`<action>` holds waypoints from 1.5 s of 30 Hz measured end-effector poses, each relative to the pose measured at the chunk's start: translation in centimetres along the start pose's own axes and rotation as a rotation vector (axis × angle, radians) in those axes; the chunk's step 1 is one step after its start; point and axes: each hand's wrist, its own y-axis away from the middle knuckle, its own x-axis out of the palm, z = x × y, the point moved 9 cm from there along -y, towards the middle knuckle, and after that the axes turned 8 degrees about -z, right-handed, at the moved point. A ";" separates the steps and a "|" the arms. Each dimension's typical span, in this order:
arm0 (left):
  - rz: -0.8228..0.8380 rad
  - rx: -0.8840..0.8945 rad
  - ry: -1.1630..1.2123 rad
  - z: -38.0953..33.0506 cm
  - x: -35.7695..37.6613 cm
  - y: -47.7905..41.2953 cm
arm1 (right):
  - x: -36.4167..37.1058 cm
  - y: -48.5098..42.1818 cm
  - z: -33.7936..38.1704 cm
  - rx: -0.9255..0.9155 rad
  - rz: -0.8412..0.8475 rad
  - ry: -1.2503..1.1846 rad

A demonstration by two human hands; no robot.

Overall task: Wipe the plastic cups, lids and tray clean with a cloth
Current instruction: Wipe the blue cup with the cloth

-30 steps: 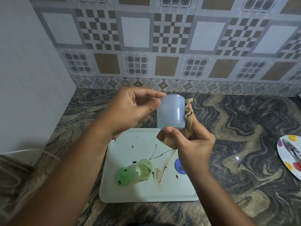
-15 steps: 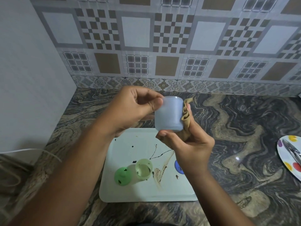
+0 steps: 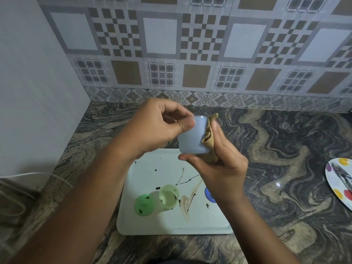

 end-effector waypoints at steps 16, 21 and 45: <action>-0.020 0.097 0.035 -1.0 0.0 0.0 | 0.7 1.2 -2.3 0.312 -0.014 -0.243; 0.030 -0.129 0.238 1.7 0.3 0.3 | 1.5 2.2 -2.8 0.773 -0.089 -0.594; 0.026 -0.017 -0.045 1.4 0.7 -0.5 | 1.3 0.2 -0.4 -0.049 0.118 0.039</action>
